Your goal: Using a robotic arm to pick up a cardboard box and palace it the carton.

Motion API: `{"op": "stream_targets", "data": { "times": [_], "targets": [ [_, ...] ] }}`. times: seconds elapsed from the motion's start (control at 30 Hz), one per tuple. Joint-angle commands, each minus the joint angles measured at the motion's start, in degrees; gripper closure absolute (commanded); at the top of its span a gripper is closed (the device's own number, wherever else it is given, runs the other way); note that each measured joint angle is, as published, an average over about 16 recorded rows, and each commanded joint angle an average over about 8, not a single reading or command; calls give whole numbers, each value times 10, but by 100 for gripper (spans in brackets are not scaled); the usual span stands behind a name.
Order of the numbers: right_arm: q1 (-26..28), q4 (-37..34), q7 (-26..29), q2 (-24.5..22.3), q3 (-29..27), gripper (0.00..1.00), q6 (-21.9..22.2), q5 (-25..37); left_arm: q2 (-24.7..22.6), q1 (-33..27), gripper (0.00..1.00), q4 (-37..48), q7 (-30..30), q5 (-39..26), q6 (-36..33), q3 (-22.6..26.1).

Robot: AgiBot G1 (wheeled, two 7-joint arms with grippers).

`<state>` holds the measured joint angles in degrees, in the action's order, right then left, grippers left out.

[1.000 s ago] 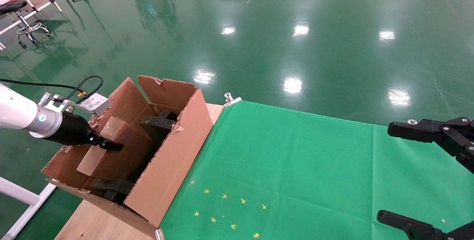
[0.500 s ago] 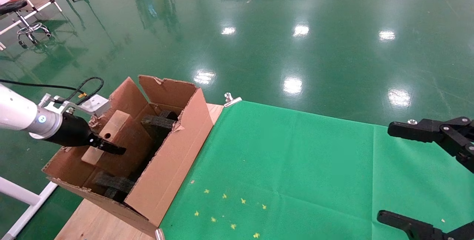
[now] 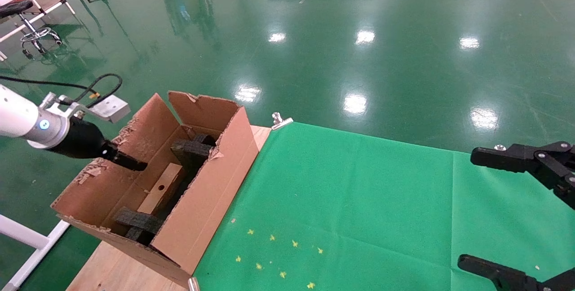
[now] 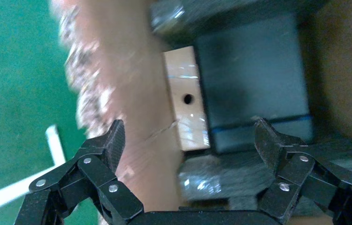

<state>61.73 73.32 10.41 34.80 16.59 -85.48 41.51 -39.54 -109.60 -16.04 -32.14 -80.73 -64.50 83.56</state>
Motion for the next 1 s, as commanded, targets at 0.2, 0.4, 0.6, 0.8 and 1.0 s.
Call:
{"op": "stream_targets", "data": {
  "times": [0.2,0.4,0.6,0.8,1.0],
  "targets": [
    [0,0,0,0,0,0,0,0,45,-17,0,-94,33,55,-30,-34],
    [0,0,0,0,0,0,0,0,75,-24,0,-165,51,79,-40,-48],
    [0,0,0,0,0,0,0,0,78,-14,0,-190,58,88,-46,-64],
    [0,-1,0,0,0,0,0,0,76,29,0,-228,72,116,-61,-119],
    [0,-1,-1,0,1,0,0,0,72,81,0,-268,89,147,-78,-183]
  ]
}}
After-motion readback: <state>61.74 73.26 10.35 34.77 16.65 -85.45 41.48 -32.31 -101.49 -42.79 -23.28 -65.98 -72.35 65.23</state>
